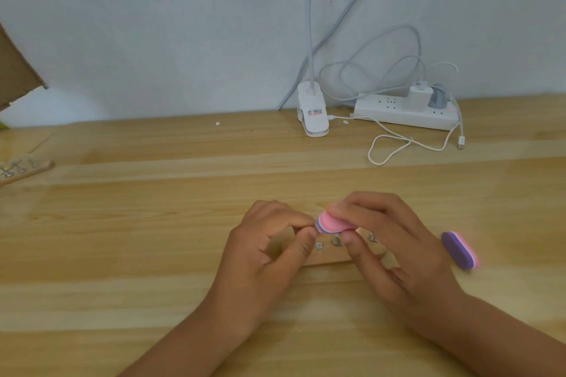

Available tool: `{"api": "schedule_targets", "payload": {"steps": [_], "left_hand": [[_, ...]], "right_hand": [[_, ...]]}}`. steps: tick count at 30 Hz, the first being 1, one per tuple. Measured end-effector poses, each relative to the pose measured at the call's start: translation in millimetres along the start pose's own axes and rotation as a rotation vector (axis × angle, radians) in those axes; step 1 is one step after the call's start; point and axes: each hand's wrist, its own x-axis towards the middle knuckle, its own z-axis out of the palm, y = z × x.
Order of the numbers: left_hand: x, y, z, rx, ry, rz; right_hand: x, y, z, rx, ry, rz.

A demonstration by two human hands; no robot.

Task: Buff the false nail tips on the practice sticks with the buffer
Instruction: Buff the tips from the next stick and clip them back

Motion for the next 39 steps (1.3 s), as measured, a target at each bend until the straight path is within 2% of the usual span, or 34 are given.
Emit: {"api": "schedule_targets", "payload": {"steps": [10, 14, 18, 22, 26, 29, 33, 37, 39], "left_hand": [[-2.5, 3.2, 2.7, 0.222, -0.01, 0.121], [-1.7, 3.8, 1.0, 0.199, -0.003, 0.095], [-2.3, 4.8, 3.0, 0.164, -0.015, 0.085], [-1.3, 3.4, 1.2, 0.154, 0.01, 0.068], [-1.3, 3.1, 2.1, 0.115, 0.005, 0.068], [-1.1, 2.7, 1.5, 0.115, 0.023, 0.079], [-1.7, 2.2, 1.9, 0.09, 0.016, 0.077], [-1.2, 0.4, 1.5, 0.098, 0.019, 0.059], [-0.9, 0.1, 1.9, 0.065, 0.007, 0.046]], "right_hand": [[-2.8, 2.7, 1.9, 0.045, -0.099, -0.057], [-0.9, 4.3, 0.0, 0.052, -0.062, 0.009], [-4.4, 0.4, 2.9, 0.072, -0.134, -0.075], [-1.7, 4.4, 0.0, 0.049, -0.071, 0.01], [-7.7, 1.5, 2.9, 0.044, -0.153, -0.086], [-3.5, 4.8, 0.4, 0.031, -0.073, -0.024], [-9.2, 0.9, 3.5, 0.043, -0.15, -0.108], [-1.8, 4.3, 0.0, 0.041, -0.063, 0.007], [-4.7, 1.0, 2.1, 0.062, -0.114, -0.05]]}}
